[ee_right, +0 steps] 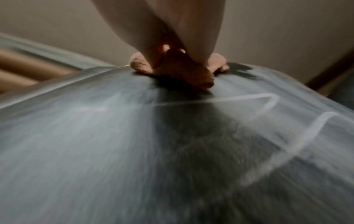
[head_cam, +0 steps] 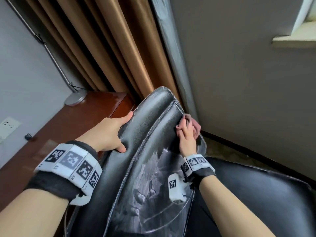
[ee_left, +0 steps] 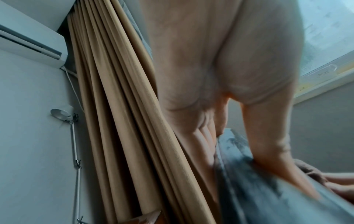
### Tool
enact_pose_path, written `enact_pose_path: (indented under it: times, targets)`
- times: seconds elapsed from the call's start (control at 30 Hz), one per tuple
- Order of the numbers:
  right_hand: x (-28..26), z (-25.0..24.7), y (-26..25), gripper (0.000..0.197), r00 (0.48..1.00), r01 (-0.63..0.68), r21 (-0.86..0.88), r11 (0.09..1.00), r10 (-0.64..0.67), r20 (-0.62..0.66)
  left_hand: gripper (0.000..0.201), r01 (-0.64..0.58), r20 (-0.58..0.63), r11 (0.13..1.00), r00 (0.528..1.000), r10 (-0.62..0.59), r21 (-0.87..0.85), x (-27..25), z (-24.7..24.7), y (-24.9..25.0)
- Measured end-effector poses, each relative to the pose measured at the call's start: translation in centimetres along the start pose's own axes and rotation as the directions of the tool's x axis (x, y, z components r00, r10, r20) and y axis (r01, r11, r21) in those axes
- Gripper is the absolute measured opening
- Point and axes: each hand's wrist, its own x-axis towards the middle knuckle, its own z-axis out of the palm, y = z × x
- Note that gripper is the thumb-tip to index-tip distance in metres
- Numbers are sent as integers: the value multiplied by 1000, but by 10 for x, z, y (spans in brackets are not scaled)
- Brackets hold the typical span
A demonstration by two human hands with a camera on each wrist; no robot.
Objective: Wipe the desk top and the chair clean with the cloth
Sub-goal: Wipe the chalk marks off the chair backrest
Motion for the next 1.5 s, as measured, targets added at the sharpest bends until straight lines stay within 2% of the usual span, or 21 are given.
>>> enact_pose_path:
  times: [0.1, 0.17, 0.23, 0.27, 0.33, 0.4, 0.47, 0.5, 0.6, 0.67, 0.7, 0.8, 0.87, 0.97, 1.07, 1.13, 1.2, 1.3, 1.43, 1.5]
  targets:
    - [-4, -2, 7, 50, 997, -28, 79, 996, 33, -71, 114, -1, -16, 1000, 1000, 1, -11, -3, 3, 0]
    - [-14, 1, -2, 51, 994, -80, -8, 997, 79, -71, 113, -15, -21, 1000, 1000, 16, 21, -4, 6, 0]
    - [-46, 16, -26, 52, 997, 82, -6, 997, -82, 16, 110, -37, -26, 998, 999, 38, 56, -6, 7, 2]
    - [-76, 26, -42, 52, 971, 220, 19, 975, -221, 89, 108, -53, -35, 996, 998, 55, 71, -8, 7, 3]
    - [-141, 43, -56, 52, 856, 464, 4, 886, -450, 256, 103, -102, -39, 992, 994, 105, 73, -13, 7, 2]
    - [-185, 42, -45, 51, 758, 584, -16, 811, -539, 367, 97, -142, -23, 989, 990, 143, 39, -21, 9, -3]
    - [-178, 31, -37, 53, 718, 619, -28, 785, -551, 425, 95, -151, 12, 989, 989, 150, 11, -36, 15, -12]
    - [-161, 28, -38, 54, 731, 613, -55, 788, -540, 418, 97, -156, 32, 988, 987, 155, 5, -46, 19, -17]
    - [-128, 34, -55, 49, 841, 491, -127, 862, -431, 327, 103, -138, 63, 988, 988, 143, -71, -88, 38, -34]
    - [-152, 41, -58, 53, 852, 472, -109, 875, -421, 312, 104, -125, 61, 979, 989, 137, -162, -123, 57, -51]
    - [-178, 45, -54, 55, 829, 500, -93, 861, -445, 339, 102, -123, 47, 969, 990, 136, -214, -140, 67, -59]
    - [-283, 53, -31, 49, 738, 585, -18, 811, -524, 425, 89, -119, -56, 941, 993, 107, -316, -176, 97, -72]
    - [-331, 58, -18, 52, 703, 644, -25, 764, -579, 414, 78, -133, -169, 929, 983, 78, -346, -191, 117, -72]
    - [-339, 63, -15, 60, 735, 632, -98, 768, -555, 391, 66, -178, -363, 939, 930, 63, -294, -198, 143, -67]
    - [-331, 56, -15, 65, 696, 674, -129, 727, -568, 439, 63, -161, -533, 978, 844, 66, -135, -197, 161, -67]
    - [-325, 50, -14, 68, 623, 757, -159, 634, -626, 468, 64, -170, -604, 984, 790, 102, -56, -196, 169, -69]
    - [-315, 43, -18, 48, 536, 814, -112, 570, -662, 524, 58, -181, -668, 983, 735, 116, -29, -197, 175, -70]
    - [-297, 33, -18, 49, 409, 883, -65, 465, -694, 593, 52, -201, -760, 973, 648, 44, -115, -199, 185, -66]
    - [-280, 22, 18, 36, 146, 970, 53, 236, -747, 649, 53, -318, -828, 882, 546, -128, -347, -199, 204, -66]
    - [-268, 12, 31, 35, -11, 989, 117, 95, -732, 681, 55, -369, -884, 862, 434, -172, -349, -196, 213, -63]
